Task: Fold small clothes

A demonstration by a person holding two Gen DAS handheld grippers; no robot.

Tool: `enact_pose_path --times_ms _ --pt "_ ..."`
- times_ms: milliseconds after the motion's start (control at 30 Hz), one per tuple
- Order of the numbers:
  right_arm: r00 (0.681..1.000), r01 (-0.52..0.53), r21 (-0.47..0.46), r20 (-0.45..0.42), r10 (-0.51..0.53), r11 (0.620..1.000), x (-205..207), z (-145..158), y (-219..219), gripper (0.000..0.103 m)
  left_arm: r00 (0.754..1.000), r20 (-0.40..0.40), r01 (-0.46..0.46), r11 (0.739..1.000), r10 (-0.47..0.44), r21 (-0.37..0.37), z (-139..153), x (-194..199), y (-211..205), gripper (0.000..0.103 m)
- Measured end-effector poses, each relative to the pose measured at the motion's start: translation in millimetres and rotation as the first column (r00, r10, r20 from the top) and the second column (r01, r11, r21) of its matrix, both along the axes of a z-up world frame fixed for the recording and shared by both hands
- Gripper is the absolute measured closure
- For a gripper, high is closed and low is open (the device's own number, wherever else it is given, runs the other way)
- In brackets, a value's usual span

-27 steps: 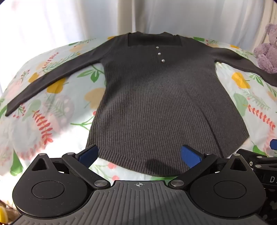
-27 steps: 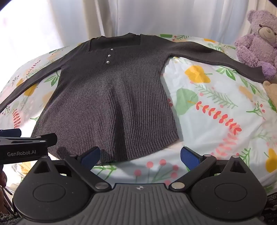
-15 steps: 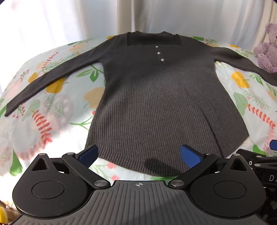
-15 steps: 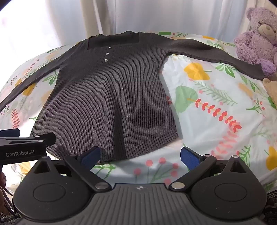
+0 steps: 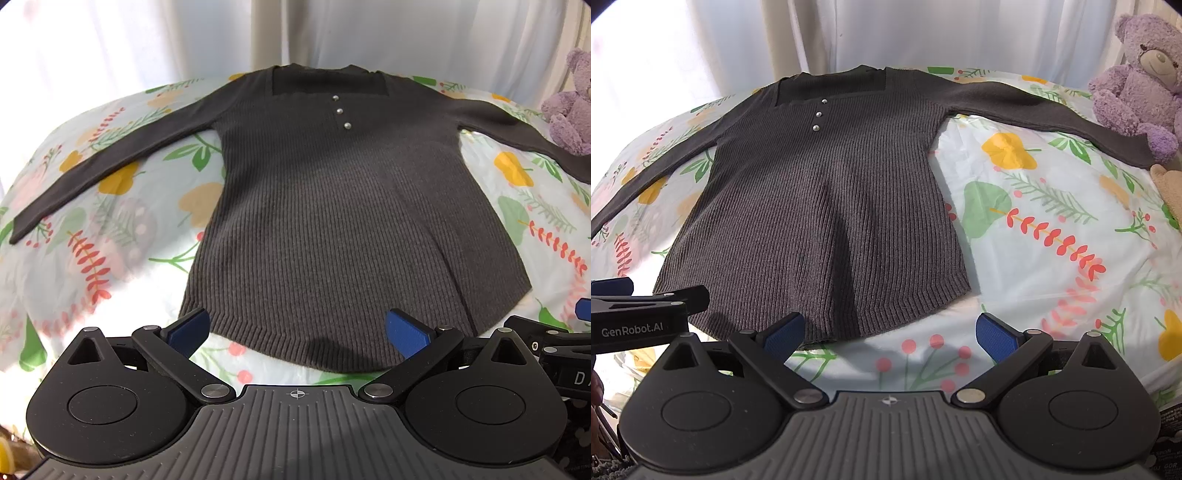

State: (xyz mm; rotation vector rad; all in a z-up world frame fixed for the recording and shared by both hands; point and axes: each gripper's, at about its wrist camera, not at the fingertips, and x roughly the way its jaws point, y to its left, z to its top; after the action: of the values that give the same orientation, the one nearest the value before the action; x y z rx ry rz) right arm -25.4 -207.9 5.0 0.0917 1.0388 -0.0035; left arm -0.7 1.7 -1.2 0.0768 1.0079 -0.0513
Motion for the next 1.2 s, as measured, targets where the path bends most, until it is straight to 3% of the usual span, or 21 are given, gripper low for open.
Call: enact_pose_path --times_ms 1200 --pt "1.0 0.002 -0.003 -0.005 -0.002 1.0 3.8 0.7 1.5 0.004 0.999 -0.039 -0.012 1.0 0.012 0.002 -10.2 4.8 -0.7 0.0"
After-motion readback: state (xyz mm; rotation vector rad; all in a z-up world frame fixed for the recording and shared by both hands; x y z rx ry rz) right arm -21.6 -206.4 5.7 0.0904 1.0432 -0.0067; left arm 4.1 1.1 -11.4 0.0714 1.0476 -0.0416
